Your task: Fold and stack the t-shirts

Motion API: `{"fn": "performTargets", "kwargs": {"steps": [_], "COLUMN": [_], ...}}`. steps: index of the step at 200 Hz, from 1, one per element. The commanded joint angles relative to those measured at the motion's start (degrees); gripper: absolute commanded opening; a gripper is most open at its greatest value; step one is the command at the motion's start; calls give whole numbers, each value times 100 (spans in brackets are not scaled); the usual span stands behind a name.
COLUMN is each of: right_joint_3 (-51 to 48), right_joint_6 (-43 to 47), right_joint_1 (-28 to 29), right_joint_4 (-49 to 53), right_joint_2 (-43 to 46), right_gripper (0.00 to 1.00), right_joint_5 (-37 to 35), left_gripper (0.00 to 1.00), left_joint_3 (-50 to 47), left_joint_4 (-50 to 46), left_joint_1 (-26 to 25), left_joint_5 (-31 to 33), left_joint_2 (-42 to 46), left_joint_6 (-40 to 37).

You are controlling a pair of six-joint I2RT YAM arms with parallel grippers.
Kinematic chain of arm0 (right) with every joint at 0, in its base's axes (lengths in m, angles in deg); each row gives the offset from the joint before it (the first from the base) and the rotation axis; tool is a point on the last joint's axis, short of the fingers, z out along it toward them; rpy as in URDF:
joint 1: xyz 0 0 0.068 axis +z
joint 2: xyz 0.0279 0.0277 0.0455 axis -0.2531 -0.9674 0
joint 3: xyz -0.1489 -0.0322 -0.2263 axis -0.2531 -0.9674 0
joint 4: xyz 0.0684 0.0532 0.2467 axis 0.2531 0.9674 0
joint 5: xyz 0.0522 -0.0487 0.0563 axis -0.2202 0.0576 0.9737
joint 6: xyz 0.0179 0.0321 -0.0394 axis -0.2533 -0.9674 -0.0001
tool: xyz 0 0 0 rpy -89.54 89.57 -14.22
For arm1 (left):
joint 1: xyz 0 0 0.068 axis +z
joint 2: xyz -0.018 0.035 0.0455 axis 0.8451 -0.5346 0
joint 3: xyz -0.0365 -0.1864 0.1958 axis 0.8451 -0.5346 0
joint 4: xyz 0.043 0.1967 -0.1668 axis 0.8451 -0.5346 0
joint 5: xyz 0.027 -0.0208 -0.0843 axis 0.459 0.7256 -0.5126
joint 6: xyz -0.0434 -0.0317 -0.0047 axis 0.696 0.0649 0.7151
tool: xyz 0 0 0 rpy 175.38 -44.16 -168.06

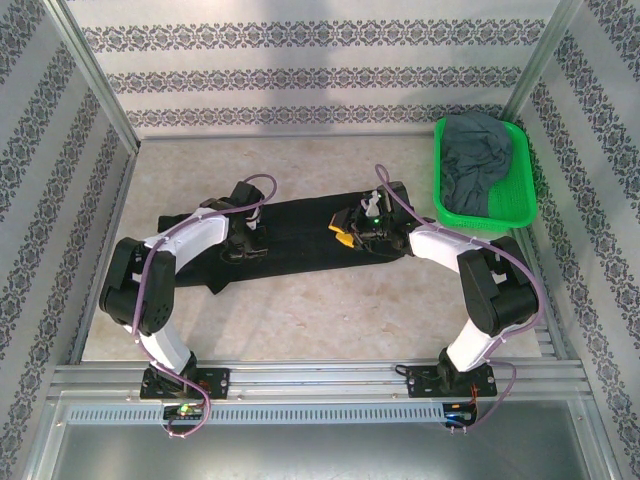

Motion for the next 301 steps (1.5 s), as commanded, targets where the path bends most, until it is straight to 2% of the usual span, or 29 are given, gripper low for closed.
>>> {"fn": "performTargets", "kwargs": {"steps": [1,9,27,36,50,76,100,133,158,191,234,266,301], "right_joint_3": [-94,-103,-117,-121,-129,-81,17,448,583,636,699,757,834], "right_joint_6": [124,136,181,202,226,373,542,1044,1051,929,981,946,931], "right_joint_1": [16,13,14,13,24,88,280,764,1000,1103,1091,1093,1087], "right_joint_4": [33,38,50,46,41,38,-244,-45,-25,-106,40,40,46], "right_joint_2": [161,169,195,212,227,262,233,-4,-178,-243,-232,-285,-381], "right_gripper": [44,44,44,44,44,44,45,45,45,45,45,46,46], "right_joint_5": [38,22,12,16,13,40,173,319,271,268,315,305,297], "left_gripper": [2,11,41,47,51,51,48,46,45,44,43,40,40], "left_joint_3": [-29,-73,-356,-578,-959,-1470,-1935,-2346,-2418,-2270,-2346,-2342,-2147], "left_joint_4": [344,434,822,1081,1455,1467,1288,1151,1408,1498,1881,2053,1423], "left_joint_1": [-9,-4,62,192,473,1120,2059,3306,3834,4066,4122,4098,3886], "left_joint_5": [-163,-203,-276,-385,-581,-659,-948,-1196,-1336,-1214,-1406,-1579,-1395], "left_joint_2": [-69,-41,221,459,903,1826,2375,2564,2336,1821,1312,1361,1718], "left_joint_6": [332,370,499,627,859,1053,1038,966,771,330,210,392,467]}}
